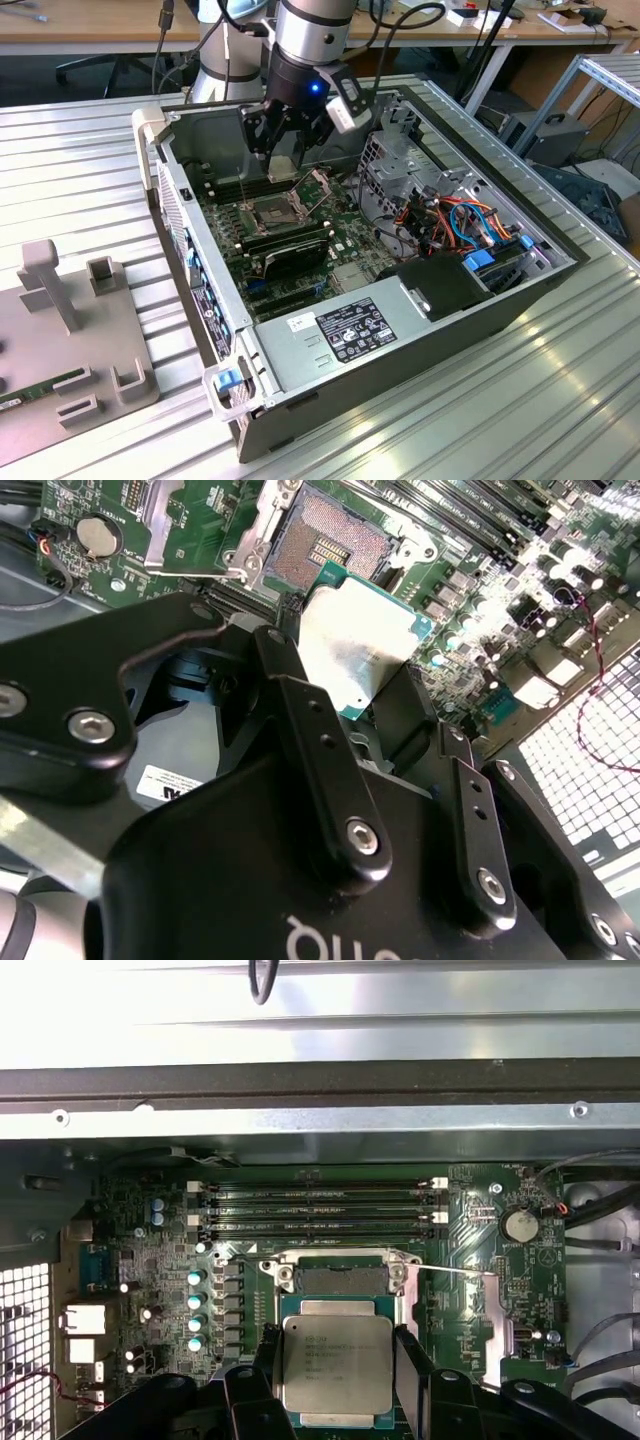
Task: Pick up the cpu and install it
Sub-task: 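Place the cpu into insertion slot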
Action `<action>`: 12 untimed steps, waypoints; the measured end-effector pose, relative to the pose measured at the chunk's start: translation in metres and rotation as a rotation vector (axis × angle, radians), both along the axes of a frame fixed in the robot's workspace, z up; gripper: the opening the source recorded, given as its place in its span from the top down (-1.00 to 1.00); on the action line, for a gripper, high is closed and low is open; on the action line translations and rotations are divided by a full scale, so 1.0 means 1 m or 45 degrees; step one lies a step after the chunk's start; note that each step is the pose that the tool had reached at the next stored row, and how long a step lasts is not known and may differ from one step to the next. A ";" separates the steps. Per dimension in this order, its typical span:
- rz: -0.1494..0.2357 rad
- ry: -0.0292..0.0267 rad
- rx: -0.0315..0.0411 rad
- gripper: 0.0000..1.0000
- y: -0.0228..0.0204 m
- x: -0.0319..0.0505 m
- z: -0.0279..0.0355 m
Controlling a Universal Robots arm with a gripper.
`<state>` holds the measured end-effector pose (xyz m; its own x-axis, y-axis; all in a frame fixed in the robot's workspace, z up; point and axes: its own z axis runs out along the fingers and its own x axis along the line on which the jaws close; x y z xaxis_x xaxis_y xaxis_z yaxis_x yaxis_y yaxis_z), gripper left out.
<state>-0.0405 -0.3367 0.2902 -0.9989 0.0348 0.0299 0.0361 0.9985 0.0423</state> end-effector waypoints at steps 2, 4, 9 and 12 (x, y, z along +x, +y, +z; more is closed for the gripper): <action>-0.036 0.0001 -0.0001 -0.08 0.0000 0.0000 -0.0001; -0.085 0.0001 -0.0001 -0.08 0.0000 0.0000 -0.0003; -0.199 0.0001 0.0000 -0.08 0.0000 0.0000 -0.0009; -0.259 0.0001 -0.0001 -0.08 0.0000 0.0000 -0.0012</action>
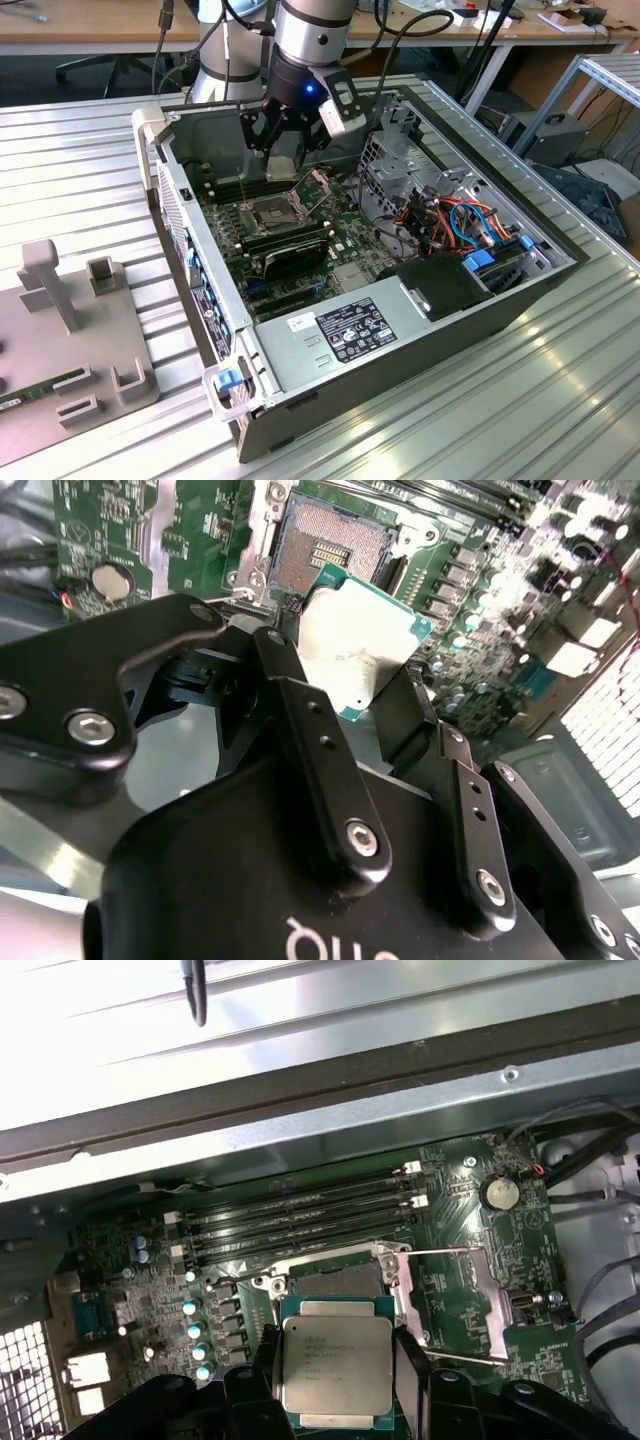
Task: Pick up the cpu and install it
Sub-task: 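Place the cpu into insertion slot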
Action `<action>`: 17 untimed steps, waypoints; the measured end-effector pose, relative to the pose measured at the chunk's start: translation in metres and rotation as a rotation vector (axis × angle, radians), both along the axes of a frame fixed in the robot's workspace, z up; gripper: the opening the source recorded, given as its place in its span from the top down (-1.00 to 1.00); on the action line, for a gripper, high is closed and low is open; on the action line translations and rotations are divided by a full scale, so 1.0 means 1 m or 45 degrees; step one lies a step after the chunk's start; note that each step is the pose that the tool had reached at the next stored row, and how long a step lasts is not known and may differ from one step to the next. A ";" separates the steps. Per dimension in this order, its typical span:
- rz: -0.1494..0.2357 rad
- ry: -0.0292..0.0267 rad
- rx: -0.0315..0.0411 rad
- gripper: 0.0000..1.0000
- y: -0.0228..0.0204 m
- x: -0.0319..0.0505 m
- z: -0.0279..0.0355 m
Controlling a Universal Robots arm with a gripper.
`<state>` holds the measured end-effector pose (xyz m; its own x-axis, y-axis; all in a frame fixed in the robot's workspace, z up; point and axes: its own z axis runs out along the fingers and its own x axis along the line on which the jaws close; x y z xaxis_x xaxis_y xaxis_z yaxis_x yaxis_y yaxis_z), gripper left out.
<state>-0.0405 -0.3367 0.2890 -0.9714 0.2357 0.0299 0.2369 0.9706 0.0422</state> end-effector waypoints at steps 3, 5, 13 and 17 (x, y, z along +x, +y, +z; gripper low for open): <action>-0.006 -0.0001 0.0000 -0.08 0.0000 0.0000 0.0000; -0.007 0.0000 0.0000 -0.08 0.0000 0.0000 0.0000; -0.007 -0.0001 0.0000 -0.08 0.0000 0.0000 0.0000; -0.059 -0.0001 0.0000 -0.08 0.0000 0.0000 -0.0001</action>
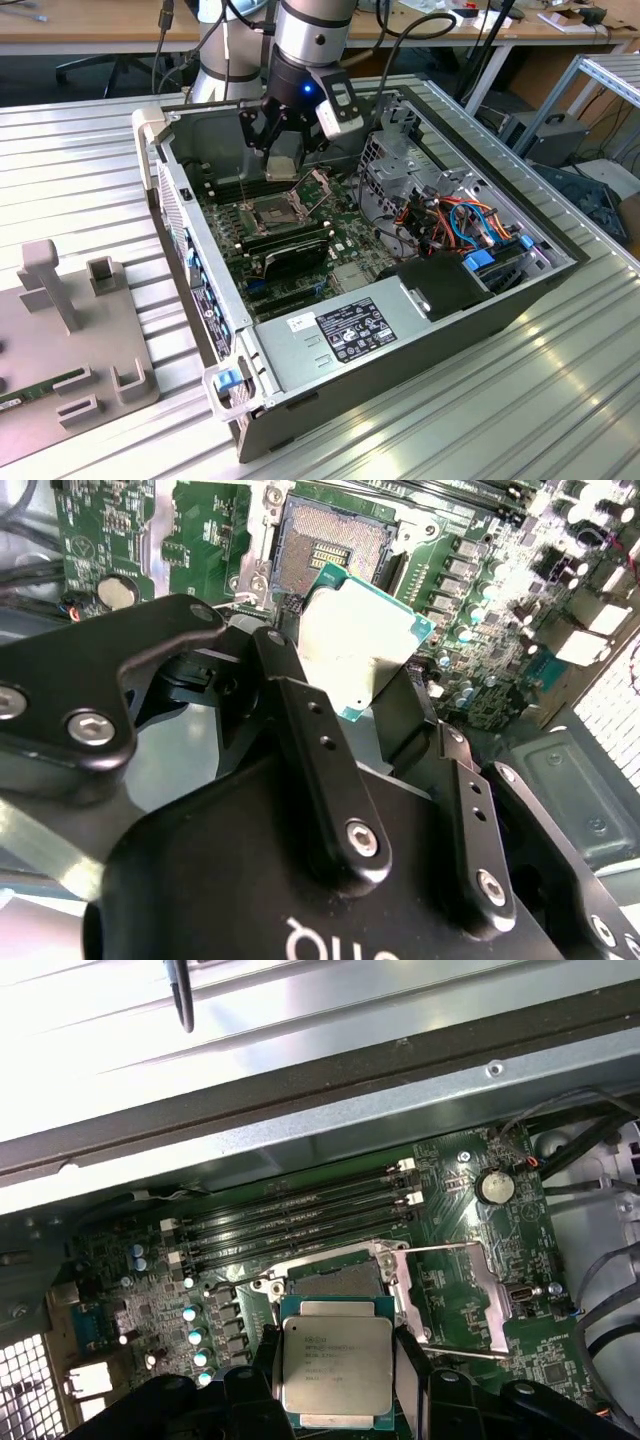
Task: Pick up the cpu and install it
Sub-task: 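Place the cpu into insertion slot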
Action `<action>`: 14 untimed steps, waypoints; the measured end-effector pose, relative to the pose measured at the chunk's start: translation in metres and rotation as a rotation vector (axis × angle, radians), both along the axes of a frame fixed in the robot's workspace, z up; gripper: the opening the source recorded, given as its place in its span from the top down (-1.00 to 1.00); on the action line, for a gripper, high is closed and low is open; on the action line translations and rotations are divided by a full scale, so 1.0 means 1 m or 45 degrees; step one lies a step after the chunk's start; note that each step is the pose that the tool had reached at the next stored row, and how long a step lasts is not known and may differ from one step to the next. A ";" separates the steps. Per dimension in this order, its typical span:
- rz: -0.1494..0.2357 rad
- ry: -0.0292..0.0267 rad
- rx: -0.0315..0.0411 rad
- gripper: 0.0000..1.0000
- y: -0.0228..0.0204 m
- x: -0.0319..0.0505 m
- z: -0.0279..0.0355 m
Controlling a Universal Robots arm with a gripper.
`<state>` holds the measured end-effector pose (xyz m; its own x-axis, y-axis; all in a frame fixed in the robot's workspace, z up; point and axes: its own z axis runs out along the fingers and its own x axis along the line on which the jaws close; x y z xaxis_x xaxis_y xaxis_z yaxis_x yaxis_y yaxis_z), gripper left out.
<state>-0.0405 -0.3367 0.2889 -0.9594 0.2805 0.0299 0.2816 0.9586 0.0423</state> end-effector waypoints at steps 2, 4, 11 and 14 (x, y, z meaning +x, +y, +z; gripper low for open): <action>-0.050 0.0000 0.0000 -0.08 0.0000 0.0000 -0.0001; -0.107 0.0000 0.0000 -0.08 0.0000 0.0000 -0.0004; -0.280 0.0001 -0.0002 -0.08 0.0000 0.0000 -0.0016; -0.351 0.0001 -0.0001 -0.08 0.0000 0.0000 -0.0021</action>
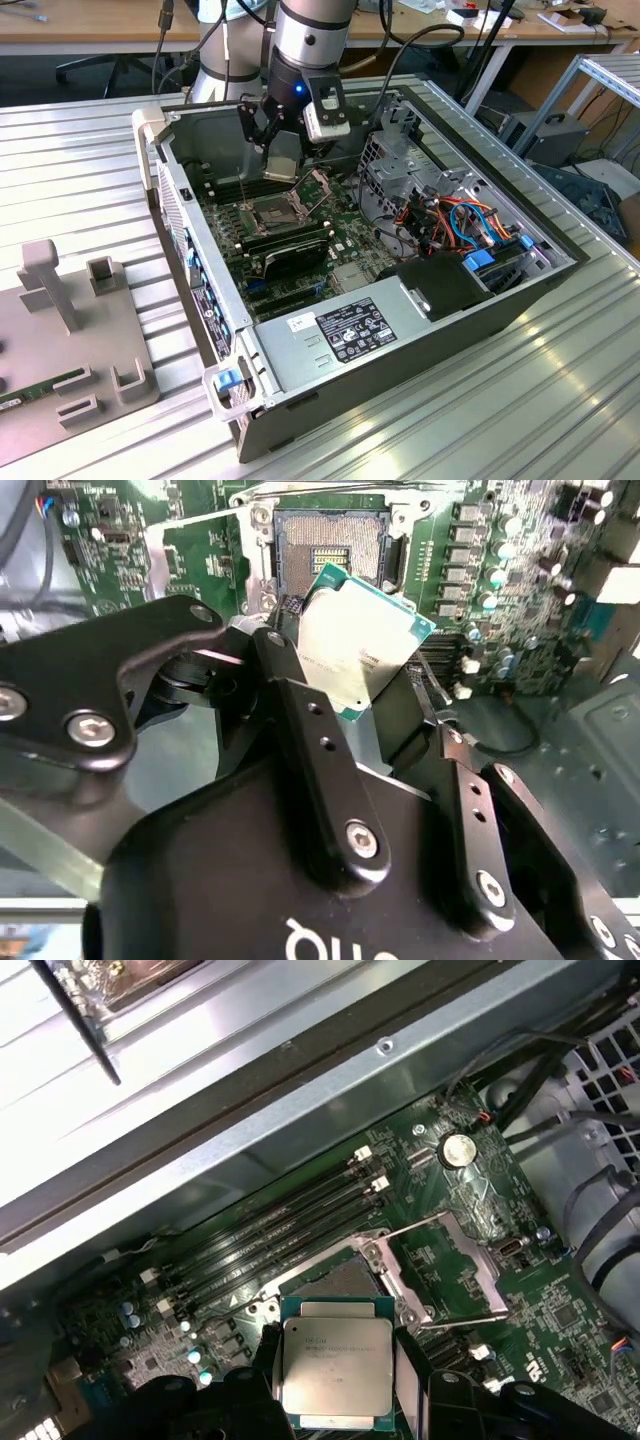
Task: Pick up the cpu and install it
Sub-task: 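Place the cpu into insertion slot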
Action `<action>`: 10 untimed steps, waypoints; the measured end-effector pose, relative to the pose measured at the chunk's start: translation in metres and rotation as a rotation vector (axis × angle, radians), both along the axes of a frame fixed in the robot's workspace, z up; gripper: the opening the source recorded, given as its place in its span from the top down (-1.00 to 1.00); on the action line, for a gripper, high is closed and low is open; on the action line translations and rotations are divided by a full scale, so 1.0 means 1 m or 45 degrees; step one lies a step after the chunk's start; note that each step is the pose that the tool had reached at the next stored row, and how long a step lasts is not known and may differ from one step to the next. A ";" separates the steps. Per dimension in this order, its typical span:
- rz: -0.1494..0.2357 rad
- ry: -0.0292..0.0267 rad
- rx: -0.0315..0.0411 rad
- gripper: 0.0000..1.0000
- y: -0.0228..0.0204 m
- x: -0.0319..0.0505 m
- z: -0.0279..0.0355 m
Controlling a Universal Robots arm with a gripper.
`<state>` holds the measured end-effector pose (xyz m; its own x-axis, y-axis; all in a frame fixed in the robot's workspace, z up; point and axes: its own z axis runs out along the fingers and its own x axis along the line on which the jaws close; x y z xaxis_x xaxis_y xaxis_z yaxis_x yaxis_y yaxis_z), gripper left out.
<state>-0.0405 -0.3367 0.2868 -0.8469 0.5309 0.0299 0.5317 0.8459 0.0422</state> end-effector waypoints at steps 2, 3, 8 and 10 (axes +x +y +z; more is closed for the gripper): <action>-0.055 -0.0001 0.0000 -0.08 0.0000 0.0000 -0.0004; -0.078 -0.0001 0.0001 -0.08 0.0000 0.0000 -0.0006; -0.205 -0.0001 0.0001 -0.08 0.0000 0.0000 -0.0016; -0.266 -0.0001 0.0000 -0.08 0.0000 0.0000 -0.0021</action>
